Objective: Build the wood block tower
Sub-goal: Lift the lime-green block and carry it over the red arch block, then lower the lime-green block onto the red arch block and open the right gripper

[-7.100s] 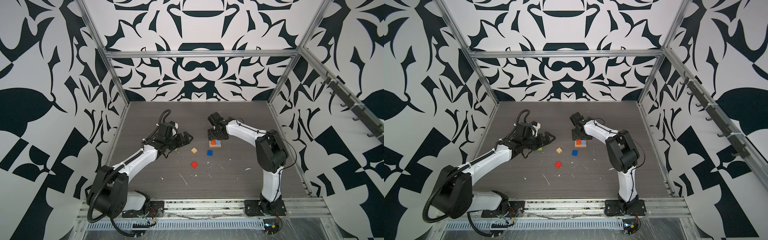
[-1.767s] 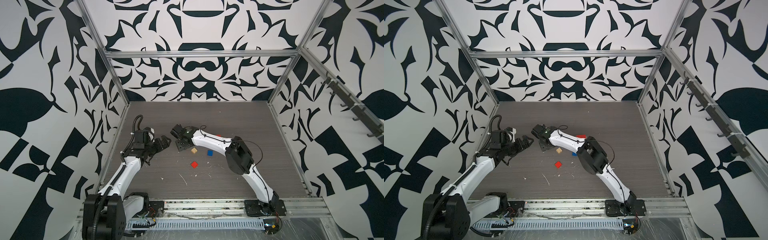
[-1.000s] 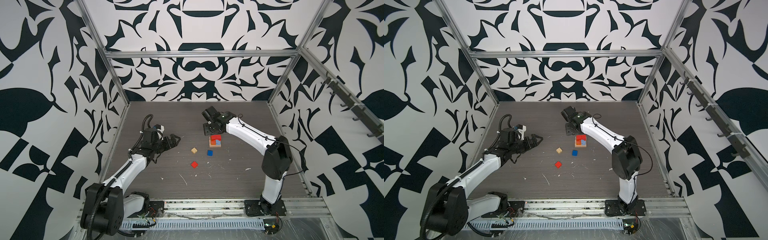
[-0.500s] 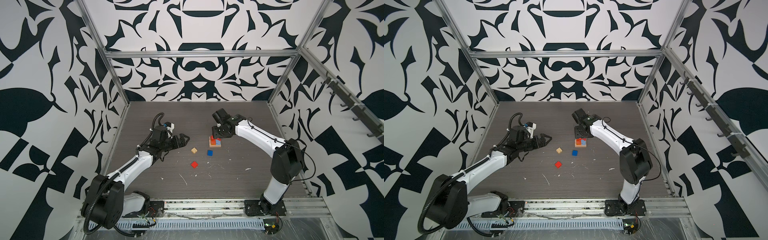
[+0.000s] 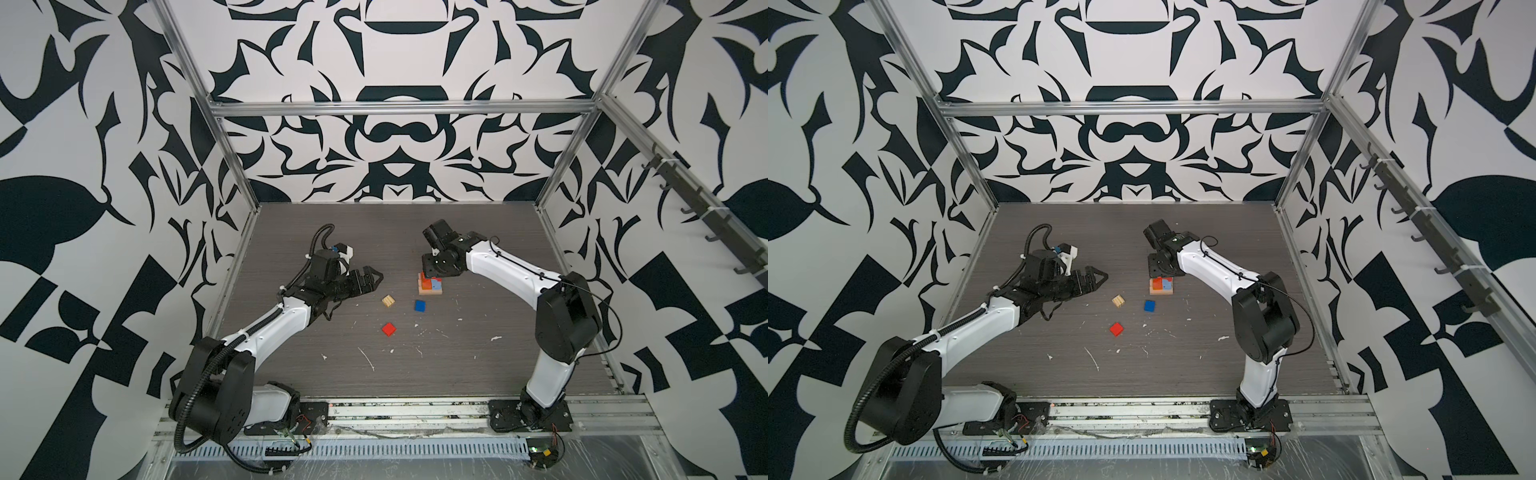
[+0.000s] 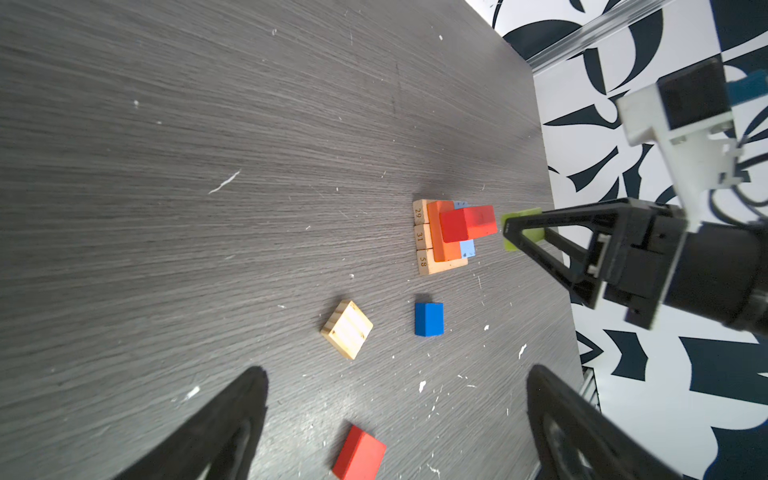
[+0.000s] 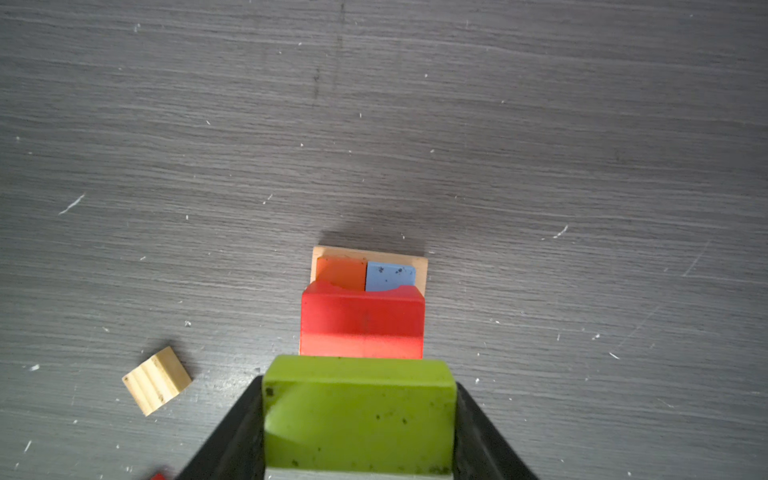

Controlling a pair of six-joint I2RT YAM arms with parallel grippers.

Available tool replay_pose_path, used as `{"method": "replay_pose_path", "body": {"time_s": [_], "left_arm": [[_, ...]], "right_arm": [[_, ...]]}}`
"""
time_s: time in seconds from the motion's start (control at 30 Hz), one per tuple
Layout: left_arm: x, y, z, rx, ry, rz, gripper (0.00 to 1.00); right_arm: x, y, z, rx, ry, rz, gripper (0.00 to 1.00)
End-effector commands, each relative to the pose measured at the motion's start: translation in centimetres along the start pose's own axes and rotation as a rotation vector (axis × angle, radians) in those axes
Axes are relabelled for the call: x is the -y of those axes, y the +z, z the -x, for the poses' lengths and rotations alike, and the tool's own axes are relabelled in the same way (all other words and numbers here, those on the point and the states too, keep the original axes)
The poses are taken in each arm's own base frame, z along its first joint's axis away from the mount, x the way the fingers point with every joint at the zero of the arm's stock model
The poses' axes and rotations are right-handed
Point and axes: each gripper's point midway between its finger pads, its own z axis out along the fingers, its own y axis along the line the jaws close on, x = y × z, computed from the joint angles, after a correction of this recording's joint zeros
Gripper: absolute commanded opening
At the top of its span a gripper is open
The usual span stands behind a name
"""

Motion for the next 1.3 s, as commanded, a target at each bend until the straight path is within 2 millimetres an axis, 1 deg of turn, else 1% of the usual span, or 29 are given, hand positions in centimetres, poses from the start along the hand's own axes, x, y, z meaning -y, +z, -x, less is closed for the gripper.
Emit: {"method": "replay_pose_path", "body": {"time_s": [0.0, 0.27, 0.6, 1.27], "left_arm": [[1.1, -0.1, 0.9, 0.016, 0.007, -0.025, 1.0], [1.3, 0.0, 0.8, 0.007, 0.006, -0.032, 0.99], [1.3, 0.0, 0.8, 0.001, 0.005, -0.03, 1.0], [1.2, -0.1, 0.6, 0.003, 0.01, -0.026, 0.99]], "right_arm": [[-0.1, -0.3, 0.8, 0.034, 0.01, 0.01, 0.48], [-0.1, 0.2, 0.8, 0.041, 0.02, 0.005, 0.48], [0.0, 1.4, 0.5, 0.028, 0.02, -0.005, 0.47], [0.2, 2.4, 0.3, 0.021, 0.026, -0.018, 0.47]]}}
